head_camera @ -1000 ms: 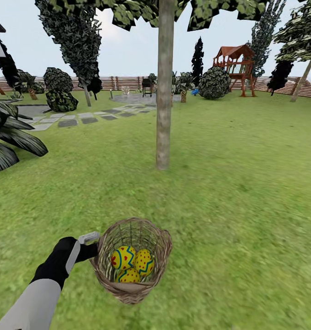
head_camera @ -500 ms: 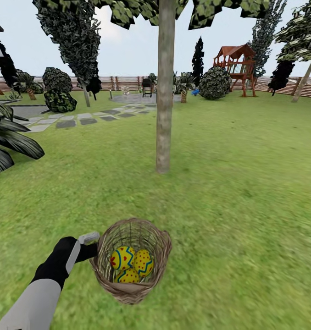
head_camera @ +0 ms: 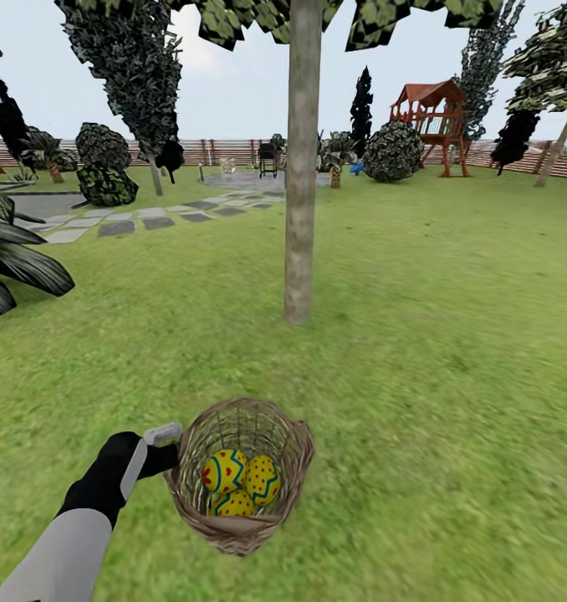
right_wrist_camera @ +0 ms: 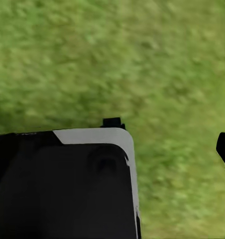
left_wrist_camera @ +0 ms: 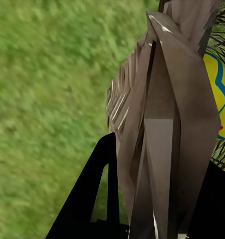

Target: Take the three Easter eggs out of the wicker basket on the lawn in the garden, then place them on the lawn next to a single tree (choose any tree) so that all three eggs are next to the same tree and none are left in the basket.

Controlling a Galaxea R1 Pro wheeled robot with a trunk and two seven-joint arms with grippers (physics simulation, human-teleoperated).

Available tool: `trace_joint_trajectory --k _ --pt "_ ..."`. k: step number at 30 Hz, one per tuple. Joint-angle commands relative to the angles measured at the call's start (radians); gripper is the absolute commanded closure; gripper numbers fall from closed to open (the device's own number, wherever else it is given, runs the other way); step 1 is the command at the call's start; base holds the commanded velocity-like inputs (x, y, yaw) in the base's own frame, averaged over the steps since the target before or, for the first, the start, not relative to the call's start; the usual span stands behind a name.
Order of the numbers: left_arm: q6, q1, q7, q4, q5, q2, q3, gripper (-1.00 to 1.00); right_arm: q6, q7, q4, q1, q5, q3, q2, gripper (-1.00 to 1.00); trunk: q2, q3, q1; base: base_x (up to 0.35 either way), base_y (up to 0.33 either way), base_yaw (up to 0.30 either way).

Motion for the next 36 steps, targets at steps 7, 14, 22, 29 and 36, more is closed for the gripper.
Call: trace_joint_trajectory --k 7,14,22,29,36 --pt "0.005 -0.001 0.000 -0.001 0.014 0.000 0.002 1.00 -0.002 0.008 0.008 -0.002 -0.004 -0.008 0.000 -1.00 -0.002 -0.002 0.001 0.337 0.000 0.000" --pt "0.005 -0.001 0.000 -0.001 0.014 0.000 0.002 1.00 0.001 0.008 0.011 -0.002 -0.003 -0.008 0.002 -1.00 -0.002 -0.002 0.001 0.337 0.000 0.000" --pt "0.006 -0.001 0.000 -0.002 0.014 0.000 0.002 1.00 0.000 0.008 0.014 -0.002 -0.003 -0.007 0.002 -1.00 -0.002 -0.002 0.001 0.337 0.000 0.000" --pt "0.006 -0.001 -0.001 -0.003 0.013 0.000 0.002 1.00 0.000 0.008 0.016 -0.002 -0.003 -0.007 0.003 -1.00 -0.002 -0.002 0.001 0.337 0.000 0.000" --pt "0.007 -0.001 -0.001 -0.003 0.013 0.000 0.002 1.00 0.001 0.008 0.017 -0.002 -0.003 -0.007 0.003 -1.00 -0.002 -0.002 0.001 0.337 0.000 0.000"
